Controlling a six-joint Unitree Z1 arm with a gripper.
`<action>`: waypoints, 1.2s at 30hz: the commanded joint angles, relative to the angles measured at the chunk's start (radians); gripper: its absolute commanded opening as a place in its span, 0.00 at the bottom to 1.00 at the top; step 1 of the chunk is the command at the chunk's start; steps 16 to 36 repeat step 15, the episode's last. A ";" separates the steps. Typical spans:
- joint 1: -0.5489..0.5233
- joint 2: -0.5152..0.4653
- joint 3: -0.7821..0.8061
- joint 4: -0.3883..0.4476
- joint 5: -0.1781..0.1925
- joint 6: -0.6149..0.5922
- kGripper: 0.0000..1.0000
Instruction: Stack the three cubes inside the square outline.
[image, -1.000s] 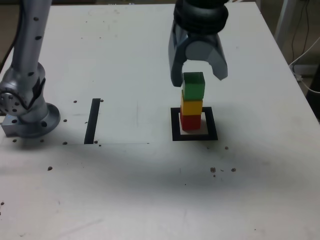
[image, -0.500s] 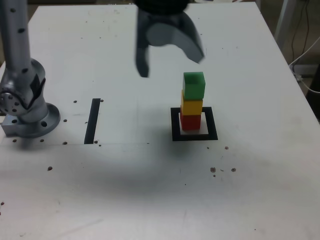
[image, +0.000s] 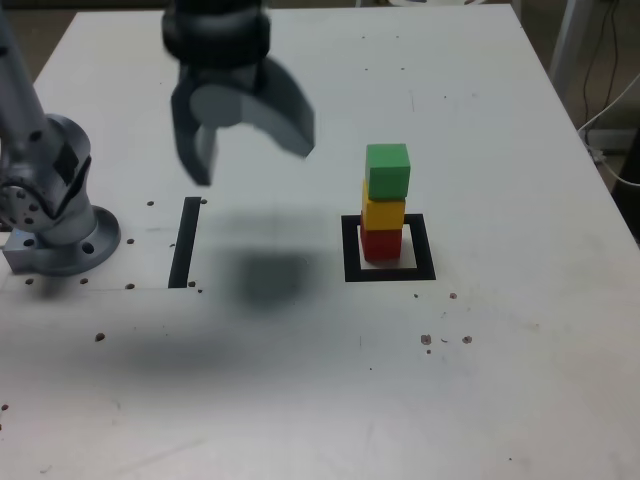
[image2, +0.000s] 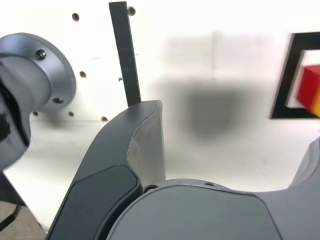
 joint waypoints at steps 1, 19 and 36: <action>-0.001 -0.014 0.160 -0.040 0.001 0.000 1.00; -0.016 -0.078 0.380 -0.176 0.064 -0.042 1.00; -0.016 -0.078 0.380 -0.176 0.064 -0.042 1.00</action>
